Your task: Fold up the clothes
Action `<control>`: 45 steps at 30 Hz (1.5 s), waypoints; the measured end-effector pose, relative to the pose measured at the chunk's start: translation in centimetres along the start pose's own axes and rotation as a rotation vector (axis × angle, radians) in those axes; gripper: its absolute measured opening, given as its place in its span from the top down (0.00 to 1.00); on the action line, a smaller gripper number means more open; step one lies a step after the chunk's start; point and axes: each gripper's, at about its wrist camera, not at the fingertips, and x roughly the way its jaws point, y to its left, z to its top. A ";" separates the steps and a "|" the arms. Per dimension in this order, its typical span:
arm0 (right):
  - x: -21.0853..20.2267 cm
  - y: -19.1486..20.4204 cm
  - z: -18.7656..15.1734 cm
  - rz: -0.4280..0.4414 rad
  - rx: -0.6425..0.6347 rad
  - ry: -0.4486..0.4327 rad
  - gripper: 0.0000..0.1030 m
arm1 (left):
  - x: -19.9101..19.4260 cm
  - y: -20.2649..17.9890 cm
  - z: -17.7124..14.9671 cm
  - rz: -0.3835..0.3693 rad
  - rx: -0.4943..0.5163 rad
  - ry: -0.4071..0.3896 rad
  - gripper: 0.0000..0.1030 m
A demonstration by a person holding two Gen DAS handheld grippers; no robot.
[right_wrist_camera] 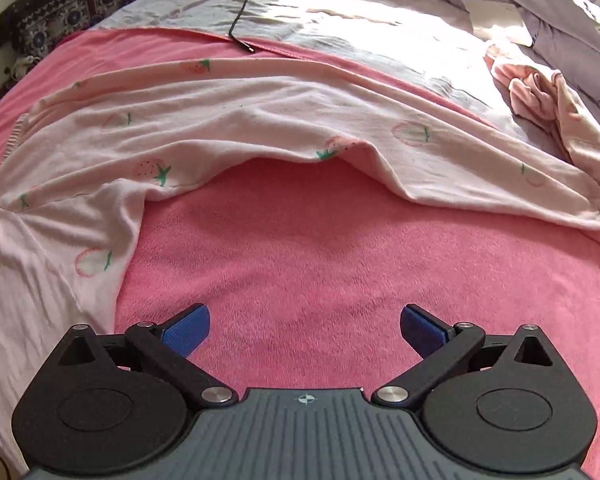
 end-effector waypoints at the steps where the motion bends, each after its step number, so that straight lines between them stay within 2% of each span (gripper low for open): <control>1: -0.6 -0.7 -0.6 -0.005 0.011 0.006 0.00 | -0.5 0.2 -1.2 -0.048 -0.030 0.039 0.04; 5: -2.3 -0.8 -3.0 0.024 0.049 0.058 0.00 | -1.2 0.3 -5.3 -0.240 -0.172 0.181 0.04; 8: -3.4 -1.0 -5.0 0.066 0.116 0.123 0.00 | -0.1 -0.5 -6.6 -0.280 -0.242 0.235 0.05; 10: -4.6 -2.4 -6.9 0.095 0.228 0.170 0.00 | 0.7 -1.1 -6.9 -0.286 -0.268 0.254 0.08; 12: -6.0 -4.9 -9.2 0.106 0.393 0.209 0.00 | 0.8 -1.6 -6.9 -0.312 -0.287 0.252 0.14; 15: -7.9 -9.7 -13.5 0.074 0.682 0.251 0.00 | 0.5 -2.4 -6.7 -0.341 -0.292 0.233 0.16; 17: -9.2 -13.3 -16.9 0.038 0.891 0.265 0.01 | 0.6 -2.8 -6.6 -0.327 -0.293 0.234 0.17; 19: -10.4 -16.8 -20.8 -0.012 1.118 0.239 0.02 | 0.7 -3.2 -6.6 -0.310 -0.295 0.236 0.20; 20: -10.8 -18.2 -22.5 -0.034 1.214 0.223 0.05 | 0.8 -3.4 -6.6 -0.302 -0.296 0.237 0.24; 21: -11.1 -19.6 -24.6 -0.057 1.322 0.209 0.12 | 0.7 -3.4 -6.7 -0.292 -0.303 0.235 0.26; 24: -11.7 -22.0 -29.1 -0.100 1.515 0.163 0.33 | 0.3 -3.7 -7.0 -0.265 -0.326 0.226 0.29; 25: -11.9 -22.7 -30.6 -0.120 1.566 0.140 0.33 | 0.2 -3.7 -7.1 -0.255 -0.329 0.225 0.29; 28: -12.4 -23.7 -33.2 -0.150 1.653 0.059 0.33 | -0.2 -3.7 -7.5 -0.228 -0.352 0.229 0.28; 30: -12.7 -24.0 -33.8 -0.142 1.679 0.009 0.33 | -0.1 -3.6 -7.9 -0.192 -0.374 0.252 0.16; 32: -12.9 -24.2 -34.2 -0.134 1.693 -0.034 0.33 | -0.1 -3.5 -8.4 -0.165 -0.396 0.267 0.09; 35: -12.7 -24.7 -34.1 -0.107 1.696 -0.046 0.44 | -0.1 -3.5 -9.2 -0.151 -0.425 0.266 0.09; 37: -13.1 -25.4 -33.6 -0.124 1.668 -0.010 0.47 | -0.6 -3.7 -9.3 -0.161 -0.423 0.240 0.17; 38: -13.3 -25.4 -33.6 -0.124 1.663 -0.004 0.50 | -1.0 -3.8 -9.3 -0.166 -0.417 0.224 0.25; 41: -14.4 -25.6 -34.2 -0.097 1.701 -0.021 0.58 | -2.1 -3.7 -9.4 -0.185 -0.408 0.179 0.42; 43: -14.9 -25.6 -34.2 -0.084 1.710 -0.048 0.58 | -2.5 -3.2 -9.5 -0.200 -0.424 0.162 0.48; 45: -14.5 -25.9 -33.5 -0.077 1.681 -0.043 0.58 | -2.8 -2.6 -9.7 -0.212 -0.447 0.152 0.59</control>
